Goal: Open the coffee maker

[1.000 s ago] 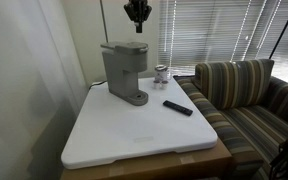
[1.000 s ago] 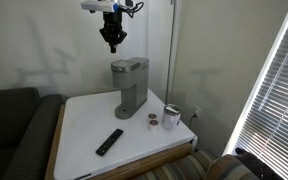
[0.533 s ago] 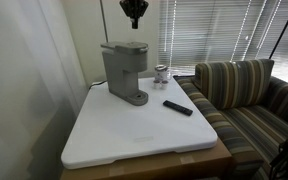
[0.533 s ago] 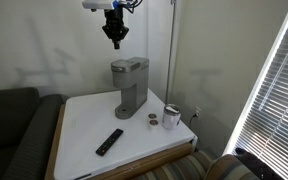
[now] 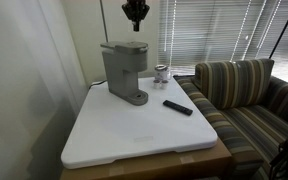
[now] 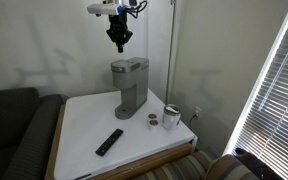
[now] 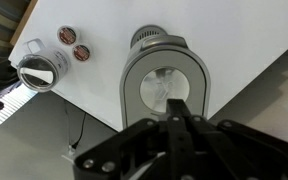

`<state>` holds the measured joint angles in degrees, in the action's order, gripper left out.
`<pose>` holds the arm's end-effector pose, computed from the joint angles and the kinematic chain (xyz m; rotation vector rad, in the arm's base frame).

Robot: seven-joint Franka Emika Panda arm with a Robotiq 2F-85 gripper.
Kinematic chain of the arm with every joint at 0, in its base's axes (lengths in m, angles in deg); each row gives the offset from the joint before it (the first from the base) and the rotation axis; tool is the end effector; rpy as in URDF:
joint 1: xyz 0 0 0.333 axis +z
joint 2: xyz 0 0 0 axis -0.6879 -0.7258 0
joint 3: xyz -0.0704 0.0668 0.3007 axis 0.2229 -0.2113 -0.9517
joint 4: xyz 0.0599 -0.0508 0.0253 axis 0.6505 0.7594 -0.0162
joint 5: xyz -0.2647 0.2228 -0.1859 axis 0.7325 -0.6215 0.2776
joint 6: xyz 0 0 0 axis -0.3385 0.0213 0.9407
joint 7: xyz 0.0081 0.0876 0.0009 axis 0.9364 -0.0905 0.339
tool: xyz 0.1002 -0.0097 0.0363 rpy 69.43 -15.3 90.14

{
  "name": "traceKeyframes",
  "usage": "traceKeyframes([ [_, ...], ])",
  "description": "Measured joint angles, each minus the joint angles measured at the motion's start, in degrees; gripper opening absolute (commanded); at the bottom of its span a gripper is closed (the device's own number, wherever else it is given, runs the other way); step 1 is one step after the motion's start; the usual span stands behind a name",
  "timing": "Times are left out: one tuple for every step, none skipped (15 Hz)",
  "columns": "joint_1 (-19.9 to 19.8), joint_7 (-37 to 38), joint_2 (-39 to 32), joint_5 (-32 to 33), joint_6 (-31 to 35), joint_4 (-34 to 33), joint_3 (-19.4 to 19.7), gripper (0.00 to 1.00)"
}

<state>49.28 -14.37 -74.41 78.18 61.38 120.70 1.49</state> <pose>0.7847 0.0881 0.4302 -3.1198 -0.1460 -0.1535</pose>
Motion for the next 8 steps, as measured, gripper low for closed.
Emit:
traceKeyframes([
  [-0.05,0.0,-0.3,0.0,0.0,-0.15,0.0,0.0],
  [-0.07,0.0,-0.65,0.0,0.0,-0.36,0.0,0.0],
  [-0.07,0.0,-1.06,-0.01,0.0,-0.63,0.0,0.0],
  [-0.07,-0.01,-1.35,-0.01,0.03,-0.72,-0.01,0.0],
  [-0.07,-0.03,-1.56,-0.02,0.04,-0.79,-0.02,0.0],
  [-0.07,-0.05,-1.75,-0.03,0.04,-0.93,-0.03,0.0],
  [-0.07,-0.07,-1.93,-0.04,0.05,-1.08,-0.04,0.0],
  [-0.07,-0.09,-2.21,-0.06,0.05,-1.39,-0.05,0.0],
])
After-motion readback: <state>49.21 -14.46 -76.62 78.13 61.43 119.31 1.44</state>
